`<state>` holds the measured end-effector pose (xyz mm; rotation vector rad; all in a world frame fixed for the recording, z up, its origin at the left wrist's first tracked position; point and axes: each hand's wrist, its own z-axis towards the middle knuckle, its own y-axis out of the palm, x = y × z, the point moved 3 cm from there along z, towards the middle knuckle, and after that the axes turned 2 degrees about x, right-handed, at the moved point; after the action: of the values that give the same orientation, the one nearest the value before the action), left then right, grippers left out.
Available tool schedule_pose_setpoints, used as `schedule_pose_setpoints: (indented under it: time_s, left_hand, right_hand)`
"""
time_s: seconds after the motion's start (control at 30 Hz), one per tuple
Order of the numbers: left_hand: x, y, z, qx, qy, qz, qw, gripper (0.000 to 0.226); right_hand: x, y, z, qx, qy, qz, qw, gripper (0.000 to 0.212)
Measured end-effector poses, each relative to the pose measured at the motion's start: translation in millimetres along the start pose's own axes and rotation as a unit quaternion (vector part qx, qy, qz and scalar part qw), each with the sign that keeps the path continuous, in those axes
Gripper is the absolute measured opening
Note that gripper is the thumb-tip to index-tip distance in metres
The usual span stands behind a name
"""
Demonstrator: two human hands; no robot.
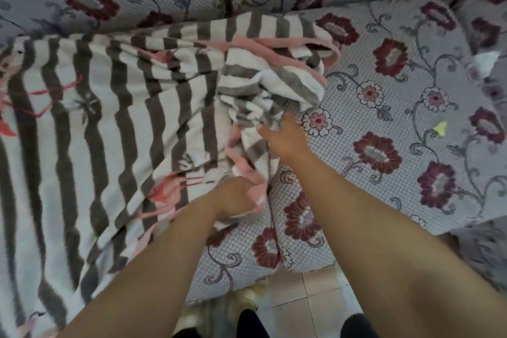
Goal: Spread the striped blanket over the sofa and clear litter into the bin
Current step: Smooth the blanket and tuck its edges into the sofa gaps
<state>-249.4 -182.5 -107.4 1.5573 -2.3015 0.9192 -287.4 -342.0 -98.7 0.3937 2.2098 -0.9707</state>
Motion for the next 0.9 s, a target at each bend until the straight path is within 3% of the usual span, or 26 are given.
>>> schedule_pose_setpoints:
  time_s: [0.1,0.17,0.23,0.3,0.43,0.5,0.6,0.77,0.9]
  left_hand:
    - [16,37,-7,-0.150,-0.012,-0.046,0.988,0.038]
    - [18,49,-7,-0.194,0.003,-0.038,0.980,0.041]
    - [18,49,-4,-0.208,0.021,-0.068,0.976,0.024]
    - [16,36,0,-0.149,0.028,-0.123,0.981,0.022]
    - [20,-10,15,0.133,0.045,-0.109,0.984,0.019]
    - [28,-31,21,0.206,0.077,-0.115,0.969,0.018]
    - [44,-51,29,0.244,0.117,-0.104,0.957,0.027]
    - [62,-76,52,0.265,0.124,-0.114,0.949,0.050]
    - [79,-81,79,0.250,0.023,-0.120,0.960,0.088]
  right_hand:
    - [-3,6,11,-0.022,0.016,-0.012,1.000,0.062]
    - [-1,7,11,-0.062,-0.004,-0.091,0.994,0.037]
    - [8,-5,5,-0.097,-0.023,-0.153,0.983,0.007]
    - [29,-32,-2,-0.082,-0.014,-0.188,0.979,0.030]
    - [87,-108,-25,0.067,0.127,-0.216,0.966,0.006]
    - [104,-124,-35,0.088,0.168,-0.218,0.957,0.016]
    - [106,-128,-38,0.104,0.157,-0.210,0.959,0.019]
    - [76,-109,-23,0.088,0.096,-0.058,0.990,0.043]
    - [55,-101,5,0.089,0.065,0.017,0.994,0.044]
